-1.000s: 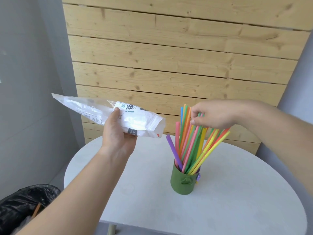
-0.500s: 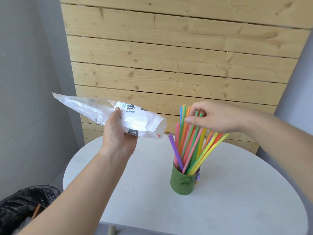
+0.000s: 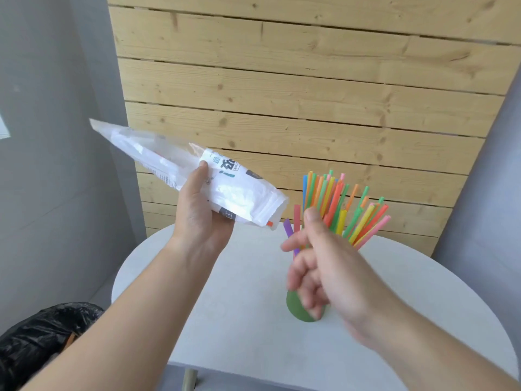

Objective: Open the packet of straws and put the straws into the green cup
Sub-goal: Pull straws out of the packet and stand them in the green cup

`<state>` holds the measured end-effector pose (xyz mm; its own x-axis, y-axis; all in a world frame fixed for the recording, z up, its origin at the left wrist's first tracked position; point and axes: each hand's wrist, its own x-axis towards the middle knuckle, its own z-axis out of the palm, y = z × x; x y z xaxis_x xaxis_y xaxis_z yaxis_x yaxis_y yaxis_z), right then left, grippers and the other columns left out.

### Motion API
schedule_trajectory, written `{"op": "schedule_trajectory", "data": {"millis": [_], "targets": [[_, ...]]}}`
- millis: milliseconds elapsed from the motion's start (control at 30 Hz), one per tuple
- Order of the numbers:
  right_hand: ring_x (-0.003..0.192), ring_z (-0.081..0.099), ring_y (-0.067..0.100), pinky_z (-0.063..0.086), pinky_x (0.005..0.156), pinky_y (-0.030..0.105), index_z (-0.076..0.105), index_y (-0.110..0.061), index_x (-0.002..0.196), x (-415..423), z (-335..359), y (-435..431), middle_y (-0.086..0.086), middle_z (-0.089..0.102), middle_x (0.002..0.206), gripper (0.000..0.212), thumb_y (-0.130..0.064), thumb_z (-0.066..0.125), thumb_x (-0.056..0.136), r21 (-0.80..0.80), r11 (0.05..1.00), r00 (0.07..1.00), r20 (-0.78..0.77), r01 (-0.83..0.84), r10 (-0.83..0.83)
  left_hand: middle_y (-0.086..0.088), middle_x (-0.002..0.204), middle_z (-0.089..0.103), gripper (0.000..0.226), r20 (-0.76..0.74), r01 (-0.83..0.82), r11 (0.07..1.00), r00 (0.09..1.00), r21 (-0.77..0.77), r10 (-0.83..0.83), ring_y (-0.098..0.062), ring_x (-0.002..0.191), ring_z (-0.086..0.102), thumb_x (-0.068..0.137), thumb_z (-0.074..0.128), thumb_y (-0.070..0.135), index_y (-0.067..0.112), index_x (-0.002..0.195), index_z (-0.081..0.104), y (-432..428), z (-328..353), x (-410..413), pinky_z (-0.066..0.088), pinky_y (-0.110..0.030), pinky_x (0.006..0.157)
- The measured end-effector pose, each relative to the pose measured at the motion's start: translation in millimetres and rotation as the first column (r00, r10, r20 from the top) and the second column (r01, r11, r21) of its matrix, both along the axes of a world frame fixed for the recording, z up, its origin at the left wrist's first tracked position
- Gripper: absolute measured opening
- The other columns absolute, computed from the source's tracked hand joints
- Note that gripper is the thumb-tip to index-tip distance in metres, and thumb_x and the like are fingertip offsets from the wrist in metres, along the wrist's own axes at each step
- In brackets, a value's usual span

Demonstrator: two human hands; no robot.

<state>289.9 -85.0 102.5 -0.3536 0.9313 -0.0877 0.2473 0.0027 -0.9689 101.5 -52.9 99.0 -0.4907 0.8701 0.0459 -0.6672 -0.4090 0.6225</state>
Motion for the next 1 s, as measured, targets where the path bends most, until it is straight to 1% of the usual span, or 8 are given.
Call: {"op": "schedule_trajectory", "data": {"millis": [67,167,300,367,500,767,900,1000], "targets": [[0.046,0.054,0.025,0.042,0.042,0.027,0.057,-0.015,0.116,-9,-14,-1,0.017,0.068,0.075,0.07,-0.075,0.032,0.089,-0.268,0.963,0.982,-0.189,-0.031,-0.021,-0.002,0.081,0.077,0.025,-0.072,0.021,1.0,0.997,0.021,-0.019,-0.023,0.079,0.077,0.108,0.053,0.031,0.014,0.101,0.07,-4,3,4,0.055,-0.049,0.103],[0.047,0.056,0.028,0.043,0.043,0.029,0.056,-0.007,0.123,-19,-21,6,0.026,0.069,0.086,0.072,-0.07,0.037,0.093,-0.49,0.87,0.868,-0.453,-0.051,-0.204,-0.001,0.076,0.075,0.04,-0.238,0.087,0.996,0.968,0.023,-0.079,-0.02,0.072,0.075,0.108,0.049,0.036,0.017,0.087,0.077,-8,8,9,0.049,-0.043,0.089],[0.049,0.052,0.023,0.04,0.044,0.026,0.069,-0.01,0.122,-28,-26,13,0.019,0.059,0.097,0.072,-0.067,0.032,0.097,-0.548,0.828,0.765,-0.583,-0.122,-0.274,-0.007,0.091,0.073,0.03,-0.431,0.118,0.993,0.897,0.026,-0.095,-0.027,0.084,0.074,0.105,0.055,0.037,0.011,0.115,0.067,-9,9,16,0.056,-0.042,0.082],[0.051,0.045,0.019,0.035,0.044,0.025,0.072,-0.013,0.117,-29,-26,14,0.013,0.056,0.091,0.071,-0.066,0.03,0.097,-0.538,0.828,0.73,-0.629,-0.159,-0.269,-0.004,0.086,0.074,0.026,-0.506,0.122,0.992,0.858,0.032,-0.089,-0.024,0.078,0.075,0.104,0.057,0.035,0.013,0.113,0.066,-11,11,20,0.055,-0.04,0.073],[0.046,0.037,0.016,0.026,0.044,0.024,0.077,-0.017,0.09,-33,-25,14,0.007,0.057,0.078,0.054,-0.056,0.04,0.096,-0.537,0.825,0.735,-0.628,-0.175,-0.253,-0.002,0.087,0.075,0.03,-0.587,0.13,0.991,0.805,0.037,-0.084,-0.022,0.076,0.075,0.095,0.062,0.038,0.016,0.115,0.069,-15,14,26,0.056,-0.033,0.059],[0.043,0.031,0.014,0.017,0.043,0.022,0.068,-0.019,0.086,-39,-35,12,0.005,0.051,0.065,0.04,-0.046,0.04,0.095,-0.573,0.805,0.758,-0.591,-0.153,-0.276,-0.029,0.129,0.07,0.058,-0.494,0.188,0.982,0.854,0.005,-0.161,-0.036,0.106,0.072,0.094,0.057,0.053,0.013,0.135,0.068,-15,11,34,0.051,-0.062,0.104],[0.04,0.029,0.013,0.014,0.043,0.021,0.065,-0.018,0.078,-40,-40,11,0.004,0.048,0.062,0.044,-0.048,0.039,0.098,-0.588,0.796,0.76,-0.581,-0.143,-0.292,-0.012,0.104,0.077,0.05,-0.475,0.289,0.957,0.844,0.016,-0.247,-0.027,0.087,0.071,0.094,0.046,0.057,0.025,0.095,0.084,-15,12,36,0.058,-0.044,0.084],[0.04,0.027,0.013,0.016,0.041,0.02,0.064,-0.017,0.078,-40,-39,11,0.004,0.047,0.063,0.045,-0.047,0.038,0.099,-0.594,0.789,0.76,-0.581,-0.153,-0.29,-0.01,0.102,0.074,0.05,-0.475,0.343,0.939,0.832,0.031,-0.288,-0.027,0.079,0.069,0.093,0.046,0.057,0.024,0.092,0.084,-17,13,34,0.058,-0.042,0.074]]}}
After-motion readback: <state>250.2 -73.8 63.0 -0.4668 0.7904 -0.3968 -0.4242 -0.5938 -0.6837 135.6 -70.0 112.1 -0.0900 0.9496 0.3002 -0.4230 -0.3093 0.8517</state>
